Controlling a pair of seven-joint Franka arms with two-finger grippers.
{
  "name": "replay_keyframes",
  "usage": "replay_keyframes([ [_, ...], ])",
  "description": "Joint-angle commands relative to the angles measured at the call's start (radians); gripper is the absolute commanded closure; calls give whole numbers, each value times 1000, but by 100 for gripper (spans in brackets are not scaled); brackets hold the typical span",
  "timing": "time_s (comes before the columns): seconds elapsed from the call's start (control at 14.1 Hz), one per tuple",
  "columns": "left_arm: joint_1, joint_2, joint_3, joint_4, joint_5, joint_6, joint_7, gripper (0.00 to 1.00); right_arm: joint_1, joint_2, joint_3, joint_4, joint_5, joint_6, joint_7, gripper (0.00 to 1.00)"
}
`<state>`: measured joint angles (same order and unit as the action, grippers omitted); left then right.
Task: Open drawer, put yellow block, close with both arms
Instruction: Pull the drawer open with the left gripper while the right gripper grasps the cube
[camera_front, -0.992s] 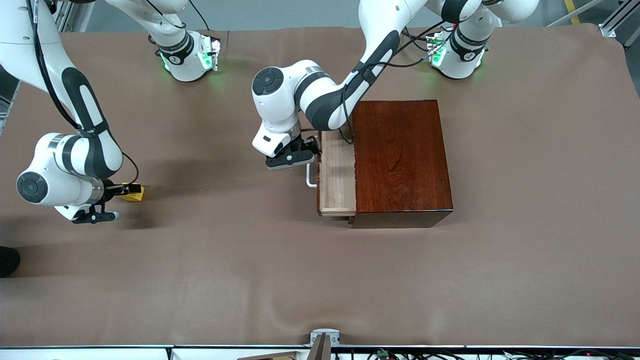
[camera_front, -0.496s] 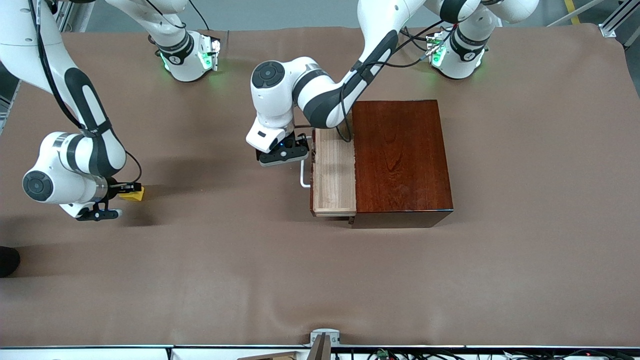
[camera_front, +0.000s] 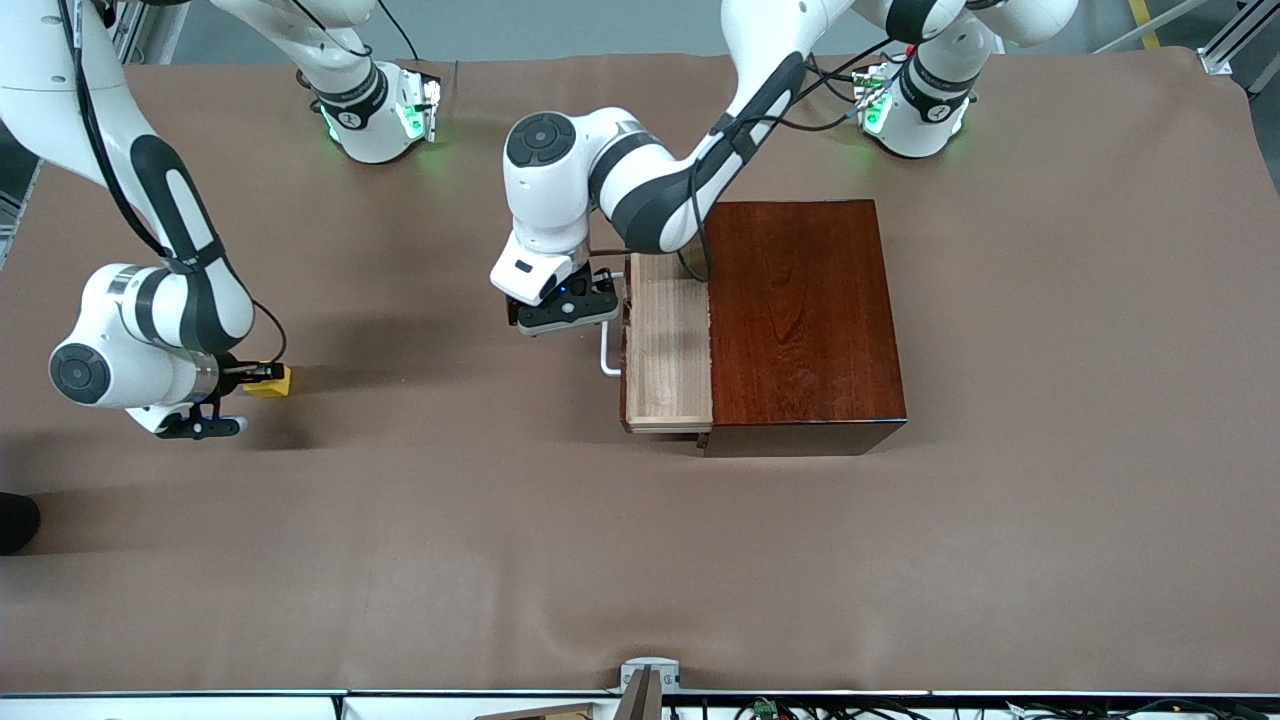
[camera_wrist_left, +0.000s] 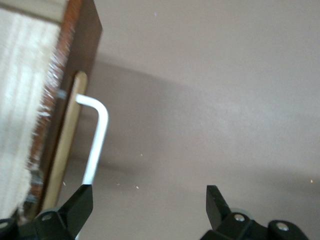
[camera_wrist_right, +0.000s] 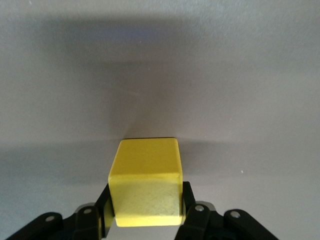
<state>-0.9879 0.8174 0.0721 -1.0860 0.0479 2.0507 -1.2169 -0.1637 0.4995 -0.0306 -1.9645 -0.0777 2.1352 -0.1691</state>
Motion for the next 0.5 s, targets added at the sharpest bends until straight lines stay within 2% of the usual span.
replay_keyframes([
  [0.0, 0, -52, 43, -3, 0, -96, -1, 0, -5, -45, 12, -11, 59, -59, 13, 100],
  [0.21, 3, -170, 71, -9, 35, -185, 28, 0, 36, -73, 14, -4, 209, -150, 32, 100],
  [0.42, 52, -254, 74, -14, 56, -308, 72, 0, 97, -105, 15, 9, 223, -208, 205, 100],
])
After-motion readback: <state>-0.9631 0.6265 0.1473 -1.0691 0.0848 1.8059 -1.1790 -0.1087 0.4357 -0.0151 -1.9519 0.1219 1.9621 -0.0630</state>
